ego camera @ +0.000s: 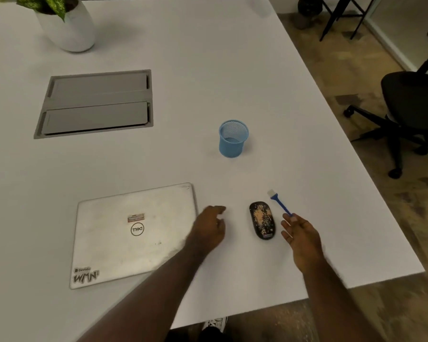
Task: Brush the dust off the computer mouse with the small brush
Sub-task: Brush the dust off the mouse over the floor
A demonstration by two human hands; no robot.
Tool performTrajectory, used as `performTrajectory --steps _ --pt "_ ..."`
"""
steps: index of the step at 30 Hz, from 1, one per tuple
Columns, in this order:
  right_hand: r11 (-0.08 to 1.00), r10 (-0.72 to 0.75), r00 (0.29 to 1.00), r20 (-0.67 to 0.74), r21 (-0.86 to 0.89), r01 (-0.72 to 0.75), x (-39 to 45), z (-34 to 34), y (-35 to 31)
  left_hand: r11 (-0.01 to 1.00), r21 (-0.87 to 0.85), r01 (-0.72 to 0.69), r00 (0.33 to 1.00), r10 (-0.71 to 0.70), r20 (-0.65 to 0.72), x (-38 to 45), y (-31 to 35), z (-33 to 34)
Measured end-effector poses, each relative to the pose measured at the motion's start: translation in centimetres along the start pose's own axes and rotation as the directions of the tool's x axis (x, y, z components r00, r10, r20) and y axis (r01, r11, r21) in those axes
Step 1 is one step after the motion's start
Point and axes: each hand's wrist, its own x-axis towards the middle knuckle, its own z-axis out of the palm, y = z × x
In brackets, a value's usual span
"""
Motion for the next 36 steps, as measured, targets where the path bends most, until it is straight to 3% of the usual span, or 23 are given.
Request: performTrajectory --steps 5,12,17,24,28,33,36 --pt "1.000 0.009 1.000 -0.023 -0.025 -0.010 0.6 1.5 0.9 0.920 -0.234 0.315 0.940 -0.268 0.211 0.8 3.4 5.4" --pt "0.998 0.018 1.000 0.005 -0.068 -0.017 1.1 1.6 1.8 0.821 -0.369 0.436 0.893 -0.344 0.290 1.4 5.1 7.3" --pt "0.997 0.034 0.999 0.009 -0.069 -0.033 0.6 1.1 2.0 0.735 -0.470 0.489 0.872 -0.413 0.261 1.3 5.0 8.2" --pt "1.000 0.004 1.000 0.002 -0.026 -0.004 -1.3 -0.6 1.1 0.519 -0.692 0.502 0.864 -0.284 0.415 0.1 5.8 8.0" --pt "1.000 -0.021 1.000 0.004 -0.006 0.021 -3.7 -2.1 0.1 0.409 -0.723 0.556 0.830 -0.235 0.506 -1.6 6.5 7.1" --pt "0.998 -0.056 0.998 0.023 -0.002 0.056 -8.4 -4.8 -1.3 0.347 -0.717 0.605 0.788 -0.128 0.603 -4.7 8.0 5.1" --pt "0.995 -0.100 0.994 -0.035 0.014 0.100 -12.1 -6.9 -1.8 0.354 -0.697 0.623 0.766 -0.095 0.636 -6.6 9.0 4.0"
